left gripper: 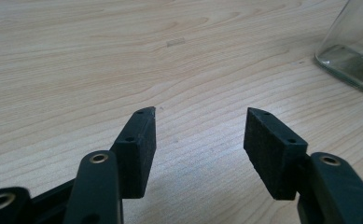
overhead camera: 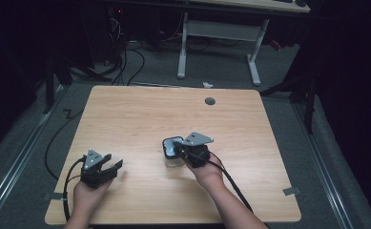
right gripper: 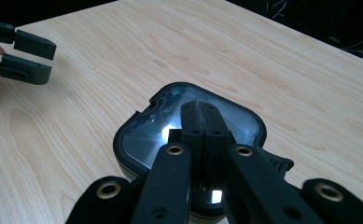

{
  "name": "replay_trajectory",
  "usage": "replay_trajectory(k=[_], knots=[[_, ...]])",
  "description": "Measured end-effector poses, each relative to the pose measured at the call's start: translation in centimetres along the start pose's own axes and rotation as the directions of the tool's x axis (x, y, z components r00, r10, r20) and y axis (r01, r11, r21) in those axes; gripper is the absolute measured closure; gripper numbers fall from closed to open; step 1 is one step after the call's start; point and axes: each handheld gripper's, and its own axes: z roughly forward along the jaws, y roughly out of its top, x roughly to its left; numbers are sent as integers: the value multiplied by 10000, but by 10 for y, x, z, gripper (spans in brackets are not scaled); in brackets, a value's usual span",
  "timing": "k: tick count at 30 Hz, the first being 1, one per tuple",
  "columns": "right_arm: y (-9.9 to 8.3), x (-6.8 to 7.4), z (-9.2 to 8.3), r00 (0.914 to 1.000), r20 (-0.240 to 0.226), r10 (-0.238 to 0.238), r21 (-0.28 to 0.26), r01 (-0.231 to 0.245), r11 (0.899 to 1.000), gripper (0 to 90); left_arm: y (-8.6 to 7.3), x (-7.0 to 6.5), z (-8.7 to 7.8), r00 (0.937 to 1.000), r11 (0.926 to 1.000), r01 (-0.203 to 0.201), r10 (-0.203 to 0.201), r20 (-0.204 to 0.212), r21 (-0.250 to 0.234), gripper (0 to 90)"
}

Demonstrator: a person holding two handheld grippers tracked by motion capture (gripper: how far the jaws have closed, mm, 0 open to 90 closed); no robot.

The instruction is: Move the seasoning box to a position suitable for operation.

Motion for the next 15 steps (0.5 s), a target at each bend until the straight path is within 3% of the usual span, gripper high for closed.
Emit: replay_trajectory(k=[8,15], knots=[[3,-4,-6,9999,158,61,-172,-59,9998,897,0,0,0,10000,10000,-41,41,-27,28,444],[5,-14,-18,9990,392,217,-412,-201,9989,838,0,-2,0,9999,9999,-135,135,4,22,444]])
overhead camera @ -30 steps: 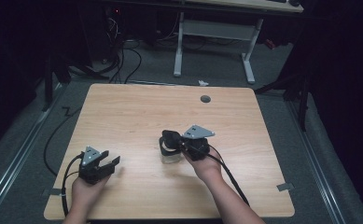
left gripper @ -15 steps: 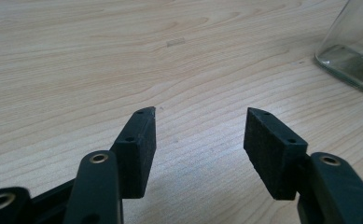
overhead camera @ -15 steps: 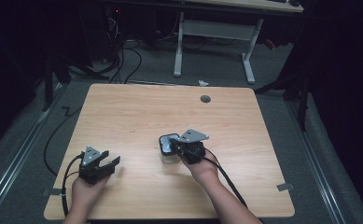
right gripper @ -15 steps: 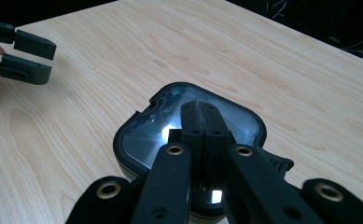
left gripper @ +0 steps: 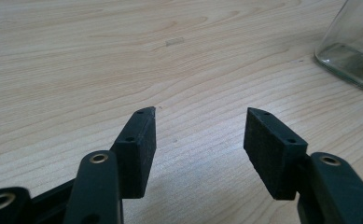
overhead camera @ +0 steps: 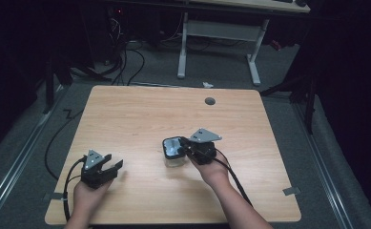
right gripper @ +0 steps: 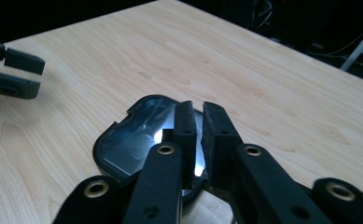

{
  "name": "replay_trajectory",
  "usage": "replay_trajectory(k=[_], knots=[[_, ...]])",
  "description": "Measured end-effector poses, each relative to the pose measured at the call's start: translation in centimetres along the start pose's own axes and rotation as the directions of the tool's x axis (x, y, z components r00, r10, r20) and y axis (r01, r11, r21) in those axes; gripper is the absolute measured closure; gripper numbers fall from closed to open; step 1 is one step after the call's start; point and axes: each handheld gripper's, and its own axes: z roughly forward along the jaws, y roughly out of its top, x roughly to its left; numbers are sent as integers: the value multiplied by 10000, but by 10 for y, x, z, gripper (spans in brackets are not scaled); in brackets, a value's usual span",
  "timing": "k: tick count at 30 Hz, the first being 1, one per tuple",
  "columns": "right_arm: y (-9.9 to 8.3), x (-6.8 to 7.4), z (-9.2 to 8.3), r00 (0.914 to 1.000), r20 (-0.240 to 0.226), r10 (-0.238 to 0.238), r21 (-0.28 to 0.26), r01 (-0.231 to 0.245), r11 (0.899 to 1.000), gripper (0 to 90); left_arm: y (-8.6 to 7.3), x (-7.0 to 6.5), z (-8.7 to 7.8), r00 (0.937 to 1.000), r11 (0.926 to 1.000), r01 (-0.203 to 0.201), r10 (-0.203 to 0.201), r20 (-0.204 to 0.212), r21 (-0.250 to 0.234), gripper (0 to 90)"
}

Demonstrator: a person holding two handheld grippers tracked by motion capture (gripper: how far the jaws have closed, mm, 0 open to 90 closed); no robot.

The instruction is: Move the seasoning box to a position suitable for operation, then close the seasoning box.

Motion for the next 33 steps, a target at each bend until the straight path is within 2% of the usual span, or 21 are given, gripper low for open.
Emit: replay_trajectory(k=[7,8,13,16,20,29,30,32,33], knots=[[-5,-16,-17,9977,530,421,-350,-403,9986,796,0,0,-1,10000,10000,1,-1,-2,-65,446],[-8,-20,-23,9959,640,631,-465,-602,9971,787,0,0,-1,10000,10000,-3,3,12,-85,446],[-15,-28,-33,9929,925,748,-528,-701,9961,774,0,1,-1,10000,9999,93,-93,16,-123,447],[-20,-33,-38,9908,1104,787,-554,-729,9958,763,0,1,-1,10000,9998,19,-18,33,-186,449],[-31,-41,-45,9841,1322,1182,-673,-1101,9916,746,0,0,-1,10000,9998,85,-85,15,-160,450],[-57,-57,-67,9716,1821,1508,-721,-1398,9876,712,0,0,-1,9996,9999,114,-117,-253,-125,451],[-66,-61,-71,9667,1927,1683,-730,-1569,9849,706,0,0,0,9996,9999,111,-115,-264,-132,451],[-71,-63,-73,9642,2010,1731,-729,-1614,9842,701,0,0,0,9995,9998,103,-108,-309,-150,451],[-80,-67,-77,9575,2155,1916,-706,-1804,9811,694,0,-1,0,9994,9999,91,-96,-332,-136,451]])
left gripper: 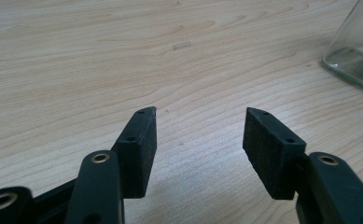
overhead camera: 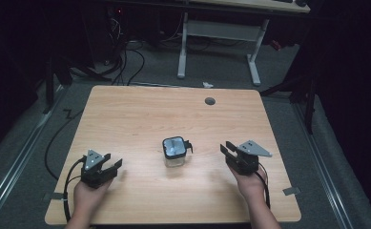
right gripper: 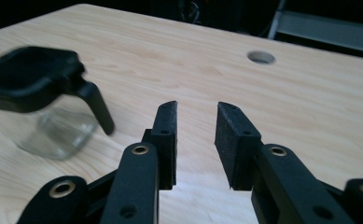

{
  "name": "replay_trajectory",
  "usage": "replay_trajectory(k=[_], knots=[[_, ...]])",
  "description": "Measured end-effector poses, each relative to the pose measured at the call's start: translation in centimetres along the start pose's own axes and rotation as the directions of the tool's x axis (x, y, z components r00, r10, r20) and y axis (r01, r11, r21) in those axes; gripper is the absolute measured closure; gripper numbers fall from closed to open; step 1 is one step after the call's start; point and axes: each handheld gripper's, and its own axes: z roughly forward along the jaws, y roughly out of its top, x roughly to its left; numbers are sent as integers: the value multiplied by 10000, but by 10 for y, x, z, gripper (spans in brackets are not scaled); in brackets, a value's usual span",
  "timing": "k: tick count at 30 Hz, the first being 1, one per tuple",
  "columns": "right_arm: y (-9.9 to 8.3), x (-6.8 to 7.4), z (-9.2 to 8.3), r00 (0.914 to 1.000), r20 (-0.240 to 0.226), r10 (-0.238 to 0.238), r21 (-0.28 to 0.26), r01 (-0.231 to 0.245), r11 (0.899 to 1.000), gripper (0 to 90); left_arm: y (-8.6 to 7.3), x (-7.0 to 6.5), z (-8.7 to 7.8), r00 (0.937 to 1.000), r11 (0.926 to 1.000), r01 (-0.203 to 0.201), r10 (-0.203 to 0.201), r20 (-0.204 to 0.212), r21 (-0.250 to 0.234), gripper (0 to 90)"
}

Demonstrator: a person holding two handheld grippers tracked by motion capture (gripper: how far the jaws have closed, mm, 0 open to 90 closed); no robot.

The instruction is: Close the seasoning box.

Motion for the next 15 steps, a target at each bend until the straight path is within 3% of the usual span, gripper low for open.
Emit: replay_trajectory(k=[11,15], knots=[[-43,-25,-17,9938,741,830,358,-859,9957,636,-1,-1,-1,10000,10000,-71,71,-21,-47,451],[-53,-29,-28,9909,1109,764,330,-805,9962,587,-1,-2,-2,10000,9999,-98,98,5,-97,451]])
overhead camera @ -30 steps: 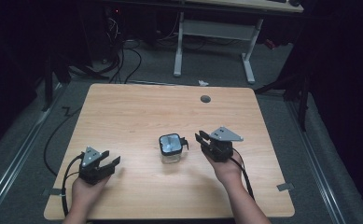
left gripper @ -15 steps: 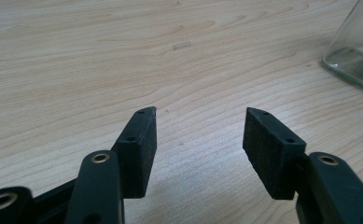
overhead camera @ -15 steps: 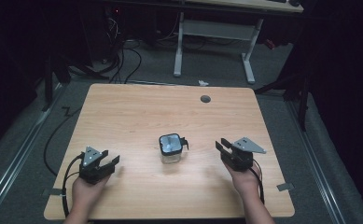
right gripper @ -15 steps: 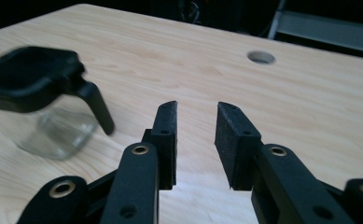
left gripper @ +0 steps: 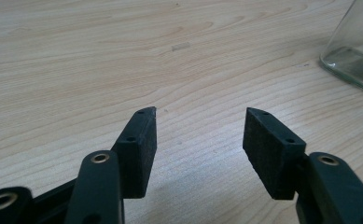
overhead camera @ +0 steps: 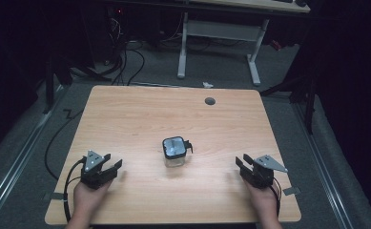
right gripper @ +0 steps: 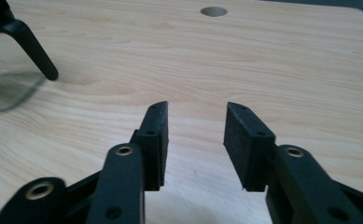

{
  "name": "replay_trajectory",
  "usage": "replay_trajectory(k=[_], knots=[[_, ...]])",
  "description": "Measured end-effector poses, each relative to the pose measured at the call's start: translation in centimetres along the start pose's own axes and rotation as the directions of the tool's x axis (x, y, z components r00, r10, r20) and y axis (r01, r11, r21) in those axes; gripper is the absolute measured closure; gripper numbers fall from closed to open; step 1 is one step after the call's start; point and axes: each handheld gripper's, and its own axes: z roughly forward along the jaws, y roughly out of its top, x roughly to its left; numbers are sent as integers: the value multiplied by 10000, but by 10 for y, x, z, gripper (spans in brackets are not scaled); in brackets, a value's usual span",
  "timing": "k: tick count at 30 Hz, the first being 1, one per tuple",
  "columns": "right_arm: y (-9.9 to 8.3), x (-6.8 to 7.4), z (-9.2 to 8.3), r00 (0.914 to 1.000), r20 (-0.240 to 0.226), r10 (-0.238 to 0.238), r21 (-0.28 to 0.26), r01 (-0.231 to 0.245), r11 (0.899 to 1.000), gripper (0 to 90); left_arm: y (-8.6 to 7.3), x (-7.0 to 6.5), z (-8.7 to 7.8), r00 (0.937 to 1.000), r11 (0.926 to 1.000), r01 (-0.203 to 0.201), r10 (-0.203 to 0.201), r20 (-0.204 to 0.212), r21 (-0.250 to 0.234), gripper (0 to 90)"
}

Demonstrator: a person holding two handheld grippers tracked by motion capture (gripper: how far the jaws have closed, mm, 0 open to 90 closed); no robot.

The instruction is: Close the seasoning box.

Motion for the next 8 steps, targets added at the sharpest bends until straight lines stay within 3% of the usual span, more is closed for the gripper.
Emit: replay_trajectory(k=[3,8], knots=[[-10,-3,-9,9996,292,-39,-118,42,9999,577,0,-1,0,10000,10000,-34,34,-11,12,452],[-11,-6,-10,9995,261,180,-172,-175,9997,572,0,-2,1,9998,9999,-131,132,-143,103,452]])
